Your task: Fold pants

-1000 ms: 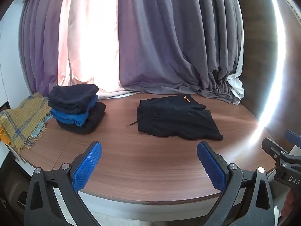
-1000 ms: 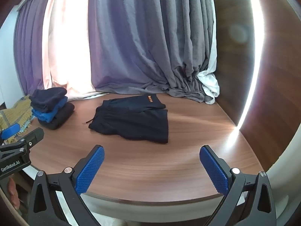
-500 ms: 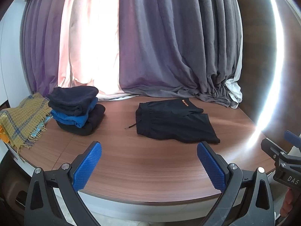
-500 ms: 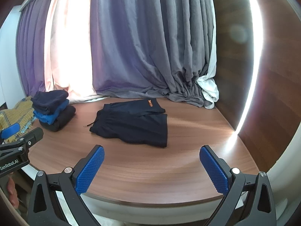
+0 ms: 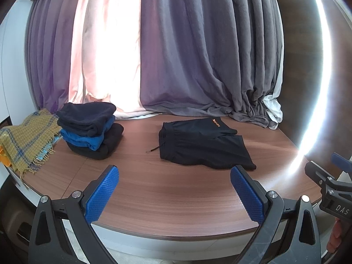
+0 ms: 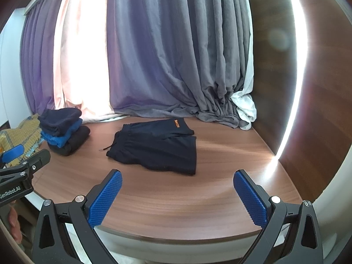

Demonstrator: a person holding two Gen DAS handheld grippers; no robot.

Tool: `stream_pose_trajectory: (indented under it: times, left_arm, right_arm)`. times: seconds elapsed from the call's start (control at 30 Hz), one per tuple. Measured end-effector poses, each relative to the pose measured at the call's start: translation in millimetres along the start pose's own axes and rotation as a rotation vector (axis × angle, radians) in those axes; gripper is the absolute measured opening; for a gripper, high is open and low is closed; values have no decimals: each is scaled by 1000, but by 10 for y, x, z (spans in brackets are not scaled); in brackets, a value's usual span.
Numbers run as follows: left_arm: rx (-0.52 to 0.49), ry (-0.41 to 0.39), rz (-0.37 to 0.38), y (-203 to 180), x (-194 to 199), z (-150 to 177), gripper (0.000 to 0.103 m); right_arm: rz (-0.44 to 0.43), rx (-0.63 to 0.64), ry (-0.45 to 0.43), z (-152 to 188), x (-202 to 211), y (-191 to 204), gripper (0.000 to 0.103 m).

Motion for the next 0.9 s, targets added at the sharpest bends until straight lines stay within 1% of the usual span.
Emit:
stream_pose_trajectory:
  times: [0.9]
  left_arm:
    - [2, -24, 0, 47, 79, 0, 103]
  right_arm:
    - [-3, 14, -18, -43, 34, 97, 102]
Point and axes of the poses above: each gripper's, at about its wrist camera, not at the fingertips, and x roughly against the way its jaws point, y to its left, z to its underside, the point moved 10 cm from there along -x, roughly the way its jaws point, and after that the axes turned 1 degree about z, right-handed, at the moved point
